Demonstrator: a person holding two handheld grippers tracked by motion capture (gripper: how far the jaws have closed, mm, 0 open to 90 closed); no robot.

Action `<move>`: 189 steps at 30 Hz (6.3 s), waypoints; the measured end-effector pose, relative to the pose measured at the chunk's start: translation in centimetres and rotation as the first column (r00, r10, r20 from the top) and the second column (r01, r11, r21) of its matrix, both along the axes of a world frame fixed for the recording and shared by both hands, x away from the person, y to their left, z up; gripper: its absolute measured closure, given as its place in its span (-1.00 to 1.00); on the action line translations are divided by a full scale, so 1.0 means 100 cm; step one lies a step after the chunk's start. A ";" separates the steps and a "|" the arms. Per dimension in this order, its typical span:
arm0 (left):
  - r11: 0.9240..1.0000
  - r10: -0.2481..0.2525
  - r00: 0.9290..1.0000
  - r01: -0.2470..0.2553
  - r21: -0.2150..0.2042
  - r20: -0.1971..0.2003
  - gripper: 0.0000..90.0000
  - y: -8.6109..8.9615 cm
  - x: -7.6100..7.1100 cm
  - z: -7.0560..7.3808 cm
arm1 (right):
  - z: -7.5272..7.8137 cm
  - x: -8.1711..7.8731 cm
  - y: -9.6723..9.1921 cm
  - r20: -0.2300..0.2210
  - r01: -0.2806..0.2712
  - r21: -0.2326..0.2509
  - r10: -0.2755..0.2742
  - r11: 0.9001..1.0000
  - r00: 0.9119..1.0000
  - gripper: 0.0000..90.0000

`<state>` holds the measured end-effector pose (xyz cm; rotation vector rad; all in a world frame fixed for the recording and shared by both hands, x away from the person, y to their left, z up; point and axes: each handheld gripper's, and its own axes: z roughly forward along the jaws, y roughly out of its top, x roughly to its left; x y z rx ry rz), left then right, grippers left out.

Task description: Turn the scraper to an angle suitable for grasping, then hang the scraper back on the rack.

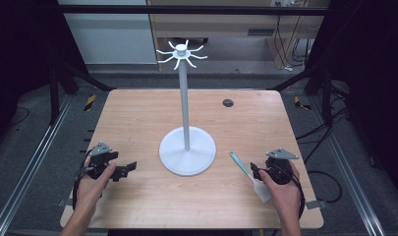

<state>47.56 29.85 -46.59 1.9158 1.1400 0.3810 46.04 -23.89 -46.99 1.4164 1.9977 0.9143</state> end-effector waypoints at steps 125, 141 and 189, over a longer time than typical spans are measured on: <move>1.000 0.013 1.000 -0.013 0.017 0.028 -0.87 0.024 0.018 -0.002 | 0.003 0.108 0.085 -0.577 -0.245 -0.171 0.105 0.954 0.810 0.64; 1.000 0.008 1.000 -0.008 0.011 0.023 -0.87 0.023 0.017 -0.002 | 0.055 0.080 0.060 -0.322 -0.176 -0.043 0.153 0.983 0.934 0.65; 1.000 0.027 0.998 -0.026 -0.015 0.050 -0.86 0.027 0.011 0.001 | 0.181 0.041 0.054 0.175 -0.245 0.131 0.221 0.961 0.960 0.66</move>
